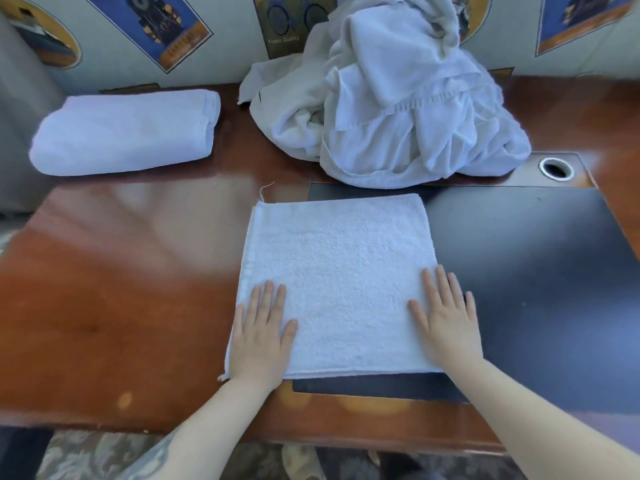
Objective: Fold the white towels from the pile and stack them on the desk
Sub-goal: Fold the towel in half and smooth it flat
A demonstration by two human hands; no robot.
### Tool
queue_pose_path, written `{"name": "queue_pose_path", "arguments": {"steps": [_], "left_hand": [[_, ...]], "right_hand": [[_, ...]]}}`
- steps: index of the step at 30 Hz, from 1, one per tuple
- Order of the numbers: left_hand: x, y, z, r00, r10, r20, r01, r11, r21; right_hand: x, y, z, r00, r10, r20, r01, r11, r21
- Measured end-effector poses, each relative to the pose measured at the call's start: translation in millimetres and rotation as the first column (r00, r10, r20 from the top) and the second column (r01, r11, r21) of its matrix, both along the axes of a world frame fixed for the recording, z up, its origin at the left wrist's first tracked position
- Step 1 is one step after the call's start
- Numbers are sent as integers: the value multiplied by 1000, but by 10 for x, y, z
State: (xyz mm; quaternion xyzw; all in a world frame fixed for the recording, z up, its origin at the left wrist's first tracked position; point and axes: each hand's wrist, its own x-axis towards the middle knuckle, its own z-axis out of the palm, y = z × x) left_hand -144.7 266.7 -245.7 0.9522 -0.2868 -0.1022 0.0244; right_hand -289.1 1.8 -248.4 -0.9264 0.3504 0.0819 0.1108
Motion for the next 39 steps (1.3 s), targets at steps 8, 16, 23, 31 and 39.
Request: {"name": "queue_pose_path", "arguments": {"steps": [8,16,23,31,39], "left_hand": [[41,337,333,743,492,-453,-661,647,-381],[-121,654,465,559,449,-697,-745,640,-185],[-392,288,559,-12,24,-1000,-991,-136,9],[-648,-32,567,-157,-117,-981,-937,-297,185],[-944,93,568,-166,-143,-976,-914,-350,206]], "right_hand": [[-276,513,299,517,-832,199,598,518,611],[-485,740,350,293,-955,-35,506,124,854],[-350,726,469,64,-962,-265,124,-256,959],[-243,759,561,25,-947,-319,89,-316,945],[-641,885,583,-25,-897,-440,85,-441,894]]}}
